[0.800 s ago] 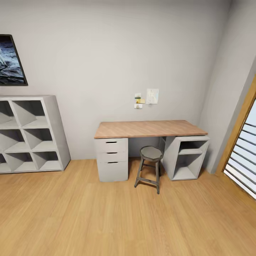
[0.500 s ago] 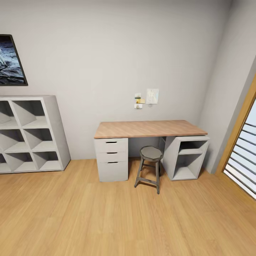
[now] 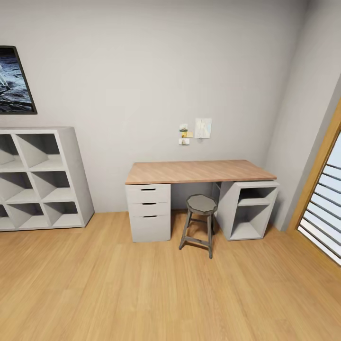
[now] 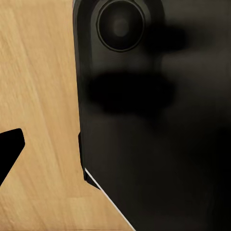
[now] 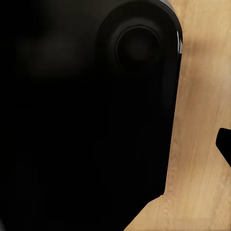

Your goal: Attach the digital camera to the camera tripod in the bedroom.

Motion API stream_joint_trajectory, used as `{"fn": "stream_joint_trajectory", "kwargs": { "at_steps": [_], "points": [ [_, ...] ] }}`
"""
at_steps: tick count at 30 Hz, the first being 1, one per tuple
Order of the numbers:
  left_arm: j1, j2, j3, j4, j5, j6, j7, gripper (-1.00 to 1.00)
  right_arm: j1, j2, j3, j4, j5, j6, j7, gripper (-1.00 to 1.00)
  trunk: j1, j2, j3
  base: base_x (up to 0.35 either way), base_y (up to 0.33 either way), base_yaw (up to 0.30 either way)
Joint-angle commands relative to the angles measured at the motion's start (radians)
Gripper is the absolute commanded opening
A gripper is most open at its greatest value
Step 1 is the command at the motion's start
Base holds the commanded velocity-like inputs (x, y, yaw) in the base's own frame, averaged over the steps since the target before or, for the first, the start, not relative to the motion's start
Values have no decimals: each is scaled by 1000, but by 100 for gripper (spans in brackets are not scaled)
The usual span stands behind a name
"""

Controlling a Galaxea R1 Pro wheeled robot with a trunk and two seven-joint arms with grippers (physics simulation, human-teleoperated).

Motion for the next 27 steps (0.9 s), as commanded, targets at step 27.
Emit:
{"fn": "stream_joint_trajectory", "kwargs": {
  "at_steps": [27],
  "points": [
    [14, 21, 1, -3, 6, -2, -4, 100, -28, -16, -3, -7, -4, -8, 5, 100, 0, 0, -1, 0, 0, 0]
  ]
}}
